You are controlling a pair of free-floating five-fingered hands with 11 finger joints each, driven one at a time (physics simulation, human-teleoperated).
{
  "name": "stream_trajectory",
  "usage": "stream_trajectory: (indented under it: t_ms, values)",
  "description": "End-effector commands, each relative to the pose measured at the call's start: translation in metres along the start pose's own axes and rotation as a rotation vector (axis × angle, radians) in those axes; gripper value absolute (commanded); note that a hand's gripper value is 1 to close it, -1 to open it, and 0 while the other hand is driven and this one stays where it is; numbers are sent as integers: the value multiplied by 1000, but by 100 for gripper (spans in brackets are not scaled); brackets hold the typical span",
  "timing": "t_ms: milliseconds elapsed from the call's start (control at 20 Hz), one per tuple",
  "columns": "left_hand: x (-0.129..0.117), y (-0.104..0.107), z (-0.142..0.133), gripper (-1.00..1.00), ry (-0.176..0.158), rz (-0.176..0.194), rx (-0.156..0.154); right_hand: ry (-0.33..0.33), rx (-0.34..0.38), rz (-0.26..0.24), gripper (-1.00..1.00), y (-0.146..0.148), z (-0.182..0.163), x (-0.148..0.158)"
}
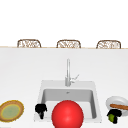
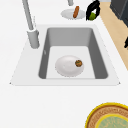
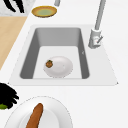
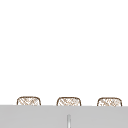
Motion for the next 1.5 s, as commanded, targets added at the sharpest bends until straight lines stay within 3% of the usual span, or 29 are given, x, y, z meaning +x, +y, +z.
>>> stream_trajectory:
  t_ms: [0,200,350,550,750,1450]
  values:
    - [0,0,0,0,0,0,0,-55,-23,9,100,12,5,-16]
    - [0,0,0,0,0,0,0,-96,-86,-31,100,15,10,-24]
    - [0,0,0,0,0,0,0,-86,-138,-53,100,1,9,-9]
    - [0,0,0,0,0,0,0,-37,-80,-23,100,-26,10,23]
    - [0,0,0,0,0,0,0,-14,-86,8,100,-44,10,50]
    - [0,0,0,0,0,0,0,-5,-71,12,100,-120,5,160]
